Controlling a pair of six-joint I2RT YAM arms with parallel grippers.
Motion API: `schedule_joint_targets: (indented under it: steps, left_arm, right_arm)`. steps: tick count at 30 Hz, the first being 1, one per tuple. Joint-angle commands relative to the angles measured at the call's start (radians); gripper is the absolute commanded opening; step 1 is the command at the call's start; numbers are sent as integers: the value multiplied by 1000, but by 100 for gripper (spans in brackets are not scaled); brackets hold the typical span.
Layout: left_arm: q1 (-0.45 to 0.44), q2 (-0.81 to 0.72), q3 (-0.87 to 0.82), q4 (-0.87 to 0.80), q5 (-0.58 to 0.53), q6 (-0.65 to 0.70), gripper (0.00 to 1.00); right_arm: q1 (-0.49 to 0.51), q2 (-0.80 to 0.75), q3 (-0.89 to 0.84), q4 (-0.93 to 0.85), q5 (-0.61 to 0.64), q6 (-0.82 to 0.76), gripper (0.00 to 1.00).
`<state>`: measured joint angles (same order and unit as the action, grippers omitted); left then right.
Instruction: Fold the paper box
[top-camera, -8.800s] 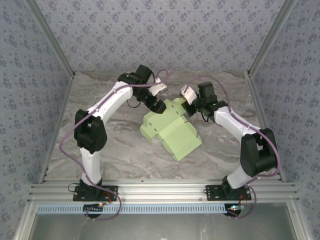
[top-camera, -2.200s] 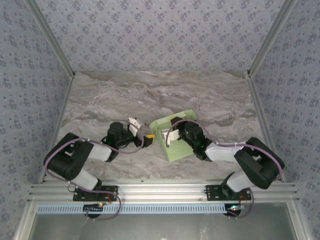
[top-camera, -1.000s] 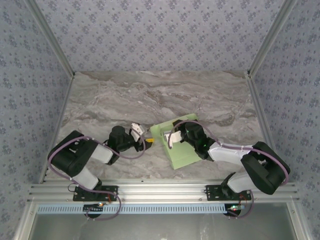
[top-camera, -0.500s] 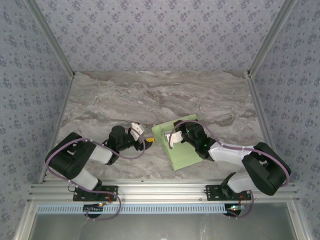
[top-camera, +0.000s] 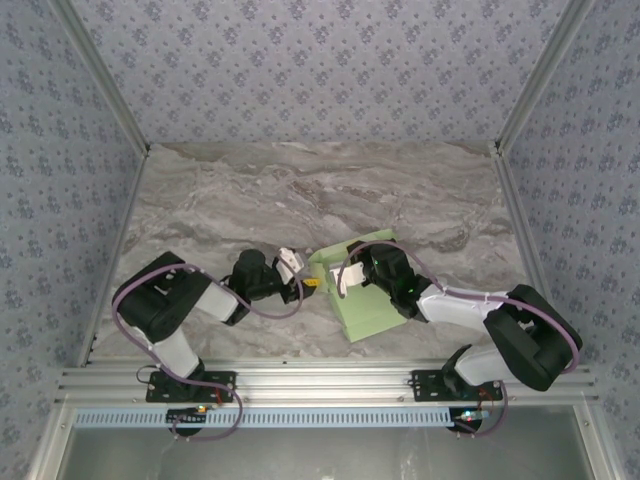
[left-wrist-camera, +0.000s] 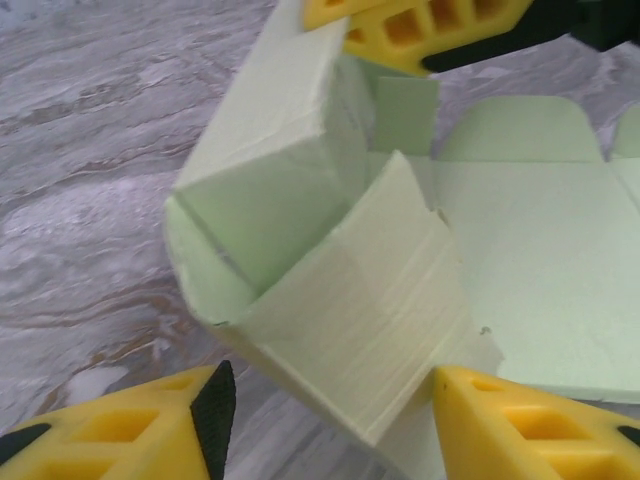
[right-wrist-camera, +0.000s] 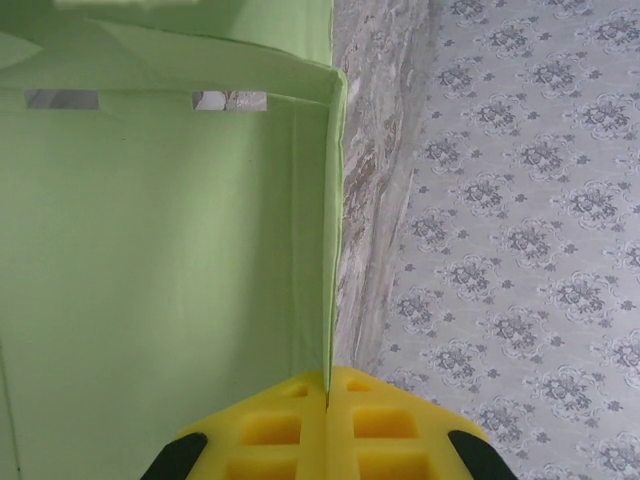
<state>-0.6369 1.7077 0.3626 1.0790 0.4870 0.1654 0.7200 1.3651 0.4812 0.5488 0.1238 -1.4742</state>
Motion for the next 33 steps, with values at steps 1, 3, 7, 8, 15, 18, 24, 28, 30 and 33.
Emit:
schedule_joint_targets:
  steps: [1, 3, 7, 8, 15, 18, 24, 28, 30, 33]
  left_arm:
    - [-14, 21, 5, 96, 34, -34, 53]
    - [-22, 24, 7, 91, 33, -30, 50]
    - [-25, 8, 9, 68, 13, -42, 43]
    - [-27, 6, 13, 59, 8, -42, 41]
    - [-75, 40, 63, 49, -40, -86, 36]
    - [-79, 77, 58, 124, -90, -127, 36]
    - [-86, 115, 71, 173, -159, -163, 41]
    - [-87, 103, 76, 155, -222, -164, 42]
    - [-87, 94, 86, 123, -259, -157, 42]
    - [-89, 84, 110, 76, -280, -161, 43]
  right_arm:
    - [10, -3, 13, 2, -9, 17, 0]
    - [14, 2, 4, 37, 2, 23, 0]
    - [20, 21, -12, 115, 23, 17, 0]
    - [22, 25, -16, 136, 32, 17, 0]
    - [49, 44, -33, 252, 84, 18, 0]
    - [63, 60, -42, 310, 131, 20, 0]
    - [74, 86, -85, 432, 186, 40, 0]
    - [84, 90, -106, 442, 209, 51, 0]
    - [94, 98, -115, 447, 216, 47, 0]
    - [112, 131, -121, 463, 229, 29, 0]
